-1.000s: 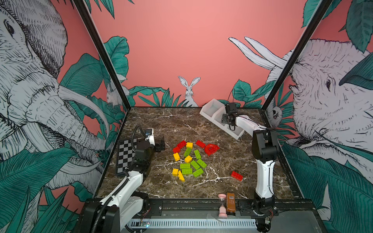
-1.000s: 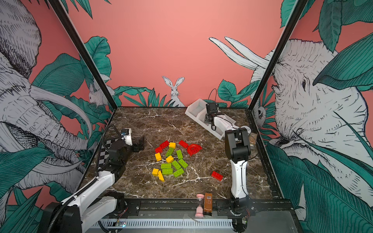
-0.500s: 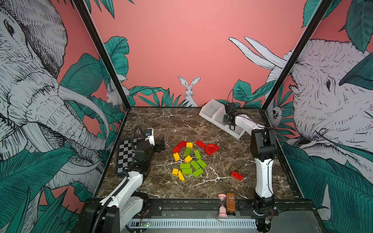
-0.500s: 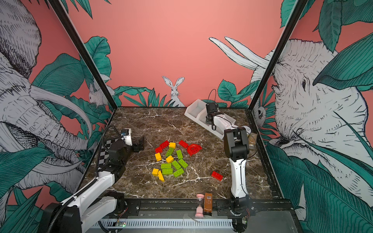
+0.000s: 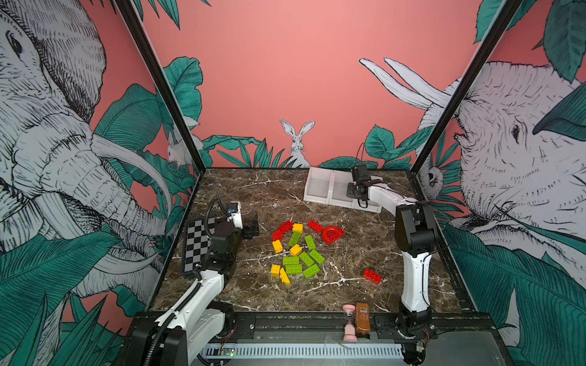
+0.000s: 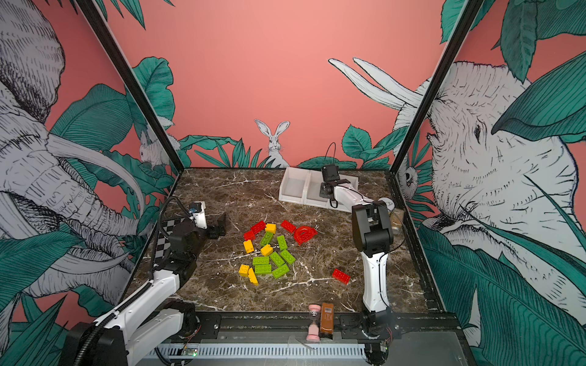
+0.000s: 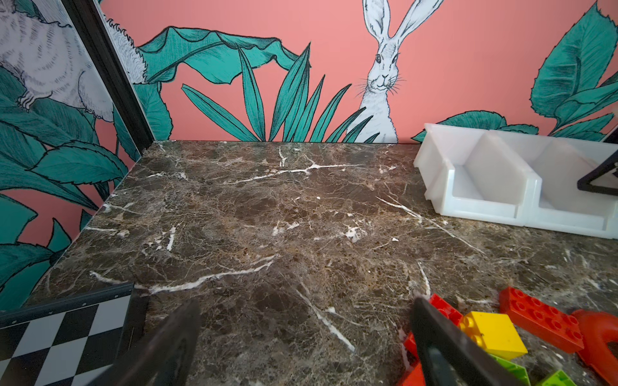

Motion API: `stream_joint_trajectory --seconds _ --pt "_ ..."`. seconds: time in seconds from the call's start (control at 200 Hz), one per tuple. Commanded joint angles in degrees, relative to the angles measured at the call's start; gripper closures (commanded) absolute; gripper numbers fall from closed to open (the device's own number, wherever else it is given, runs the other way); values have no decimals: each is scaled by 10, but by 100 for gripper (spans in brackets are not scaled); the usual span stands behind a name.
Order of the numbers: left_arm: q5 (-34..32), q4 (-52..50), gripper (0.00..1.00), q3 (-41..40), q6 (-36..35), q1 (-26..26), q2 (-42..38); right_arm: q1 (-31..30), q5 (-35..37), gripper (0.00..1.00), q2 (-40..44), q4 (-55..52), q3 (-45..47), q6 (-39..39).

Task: Sort the legos into containers by color
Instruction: Rotate the container at the top-center of the table.

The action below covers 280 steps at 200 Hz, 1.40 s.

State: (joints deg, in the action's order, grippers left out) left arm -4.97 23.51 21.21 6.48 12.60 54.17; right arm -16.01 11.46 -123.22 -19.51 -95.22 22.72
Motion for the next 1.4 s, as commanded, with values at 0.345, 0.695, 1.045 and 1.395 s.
stream_joint_trajectory --seconds 0.345,0.695,1.045,1.395 --pt "2 4 2 -9 1 1 -21 -31 -37 87 49 12 45 -48" --pt "2 4 2 -8 2 1 -18 -33 -48 40 94 11 45 -71" --pt "11 -3 2 -5 6 3 -23 -42 -111 27 291 -222 127 -110" --pt "14 -14 2 -4 4 2 -40 -119 -116 23 422 -430 317 -24"
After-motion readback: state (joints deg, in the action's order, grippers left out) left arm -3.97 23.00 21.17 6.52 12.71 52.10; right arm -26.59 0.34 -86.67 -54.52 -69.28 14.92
